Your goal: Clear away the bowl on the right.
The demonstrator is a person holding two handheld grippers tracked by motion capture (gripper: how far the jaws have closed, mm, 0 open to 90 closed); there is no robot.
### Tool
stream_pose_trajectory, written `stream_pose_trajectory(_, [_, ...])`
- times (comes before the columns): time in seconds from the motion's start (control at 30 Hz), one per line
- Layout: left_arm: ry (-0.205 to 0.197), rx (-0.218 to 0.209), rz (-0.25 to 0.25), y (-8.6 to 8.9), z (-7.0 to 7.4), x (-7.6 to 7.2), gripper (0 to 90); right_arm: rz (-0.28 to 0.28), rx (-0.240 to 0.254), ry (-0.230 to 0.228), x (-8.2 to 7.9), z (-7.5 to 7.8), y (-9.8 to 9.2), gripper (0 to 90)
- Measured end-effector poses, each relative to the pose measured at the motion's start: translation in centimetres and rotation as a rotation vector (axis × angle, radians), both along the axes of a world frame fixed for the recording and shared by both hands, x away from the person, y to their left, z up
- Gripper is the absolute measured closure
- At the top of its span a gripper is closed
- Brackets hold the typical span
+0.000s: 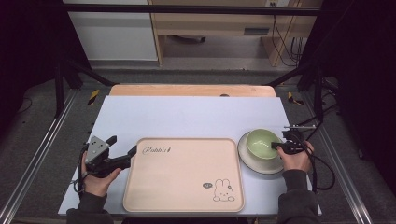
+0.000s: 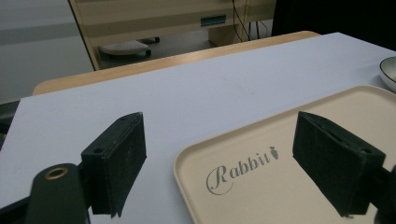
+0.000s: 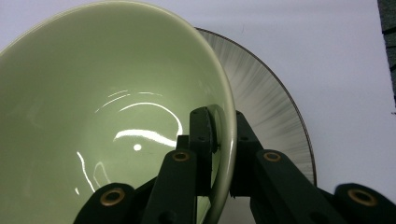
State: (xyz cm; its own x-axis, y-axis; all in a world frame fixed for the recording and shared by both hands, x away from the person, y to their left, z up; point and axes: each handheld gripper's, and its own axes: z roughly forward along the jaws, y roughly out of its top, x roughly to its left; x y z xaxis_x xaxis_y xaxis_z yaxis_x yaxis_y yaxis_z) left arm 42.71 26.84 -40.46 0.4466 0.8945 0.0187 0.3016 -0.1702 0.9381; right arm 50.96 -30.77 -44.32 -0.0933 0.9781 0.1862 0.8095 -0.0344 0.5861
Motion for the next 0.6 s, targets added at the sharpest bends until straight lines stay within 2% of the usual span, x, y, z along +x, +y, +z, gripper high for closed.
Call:
stream_pose_trajectory(0.27, [-0.002, -0.001, 0.003, 0.04, 0.03, -0.02, 17.1, -0.002, -0.004, -0.011, -0.02, -0.02, -0.07, 83.7])
stream_pose_trajectory(0.37, [-0.002, -0.001, 0.004, 0.08, 0.04, -0.02, 17.1, -0.009, 0.014, -0.010, -0.10, 0.15, 0.01, 83.9])
stream_pose_trajectory(0.6, [-0.006, 0.001, 0.003, 0.02, 0.14, -0.11, 17.1, -0.008, 0.023, -0.028, -0.36, 0.57, 0.26, 84.2])
